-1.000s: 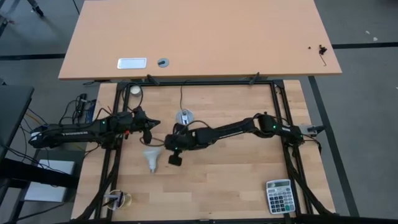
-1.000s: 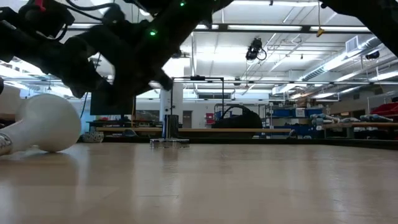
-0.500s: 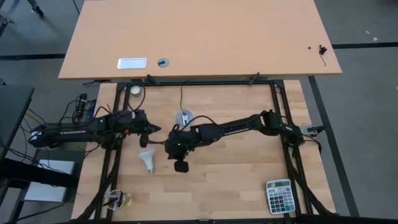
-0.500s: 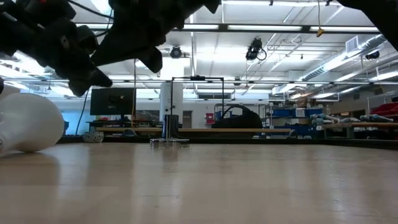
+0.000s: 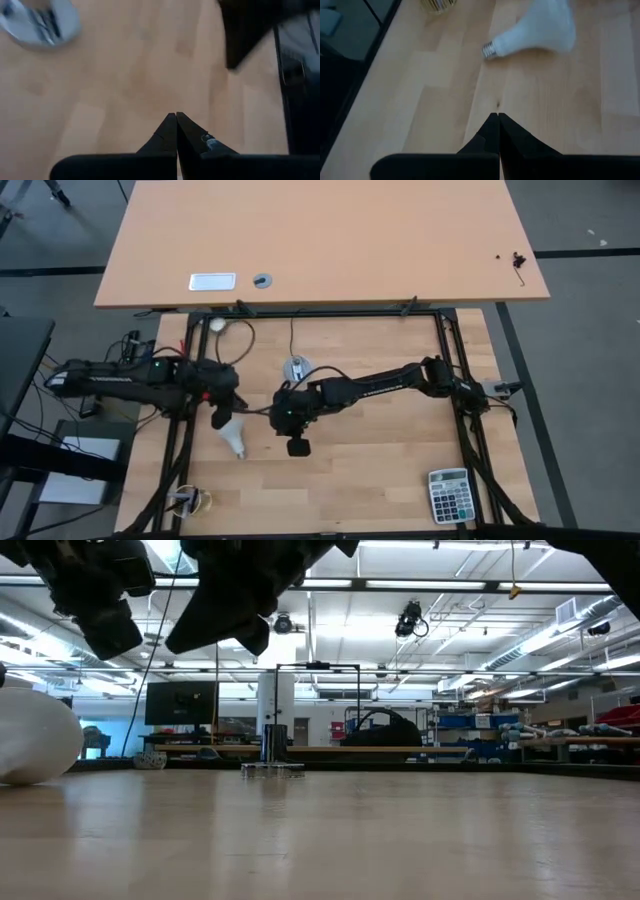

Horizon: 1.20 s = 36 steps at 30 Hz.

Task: Screw lightbulb
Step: Insert the white light bulb into the silver lamp

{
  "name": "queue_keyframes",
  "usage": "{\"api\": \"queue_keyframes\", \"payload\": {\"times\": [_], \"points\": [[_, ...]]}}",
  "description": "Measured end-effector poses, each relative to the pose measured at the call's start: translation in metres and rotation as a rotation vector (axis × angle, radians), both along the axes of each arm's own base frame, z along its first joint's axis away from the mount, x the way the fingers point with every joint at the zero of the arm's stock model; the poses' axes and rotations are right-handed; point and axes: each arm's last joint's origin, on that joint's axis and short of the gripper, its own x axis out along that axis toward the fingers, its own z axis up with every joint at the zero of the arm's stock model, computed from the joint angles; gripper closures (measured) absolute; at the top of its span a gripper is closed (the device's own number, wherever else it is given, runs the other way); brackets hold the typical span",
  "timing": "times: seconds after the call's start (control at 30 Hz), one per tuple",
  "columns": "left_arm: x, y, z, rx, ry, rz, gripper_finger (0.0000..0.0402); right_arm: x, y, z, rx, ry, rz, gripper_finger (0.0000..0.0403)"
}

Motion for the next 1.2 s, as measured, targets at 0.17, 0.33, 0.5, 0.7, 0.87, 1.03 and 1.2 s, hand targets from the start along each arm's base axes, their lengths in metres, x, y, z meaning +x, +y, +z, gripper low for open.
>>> {"api": "queue_keyframes", "payload": {"times": [0.17, 0.33, 0.5, 0.7, 0.87, 1.03, 1.2], "points": [[0.009, -0.018, 0.001, -0.016, 0.066, -0.169, 0.0401, -0.004, 0.001, -0.003, -0.017, 0.042, 0.016, 0.0397], [0.017, -0.042, -0.001, 0.036, 0.106, -0.36, 0.0401, -0.008, 0.0, -0.006, -0.03, 0.096, 0.026, 0.0397], [0.024, -0.071, -0.004, 0.148, 0.137, -0.565, 0.0401, -0.012, 0.002, -0.009, -0.042, 0.14, 0.039, 0.0397], [0.032, -0.1, -0.016, 0.293, 0.27, -0.698, 0.0386, -0.015, 0.003, -0.01, -0.047, 0.168, 0.045, 0.0396], [0.038, -0.115, -0.035, 0.351, 0.48, -0.76, 0.0354, -0.015, 0.003, -0.01, -0.051, 0.172, 0.05, 0.0395], [0.05, -0.126, -0.045, 0.377, 0.563, -0.771, 0.0315, -0.016, 0.003, -0.011, -0.055, 0.18, 0.054, 0.0395], [0.06, -0.131, -0.039, 0.447, 0.544, -0.789, 0.0278, -0.016, 0.002, -0.011, -0.057, 0.179, 0.057, 0.0395]]}}
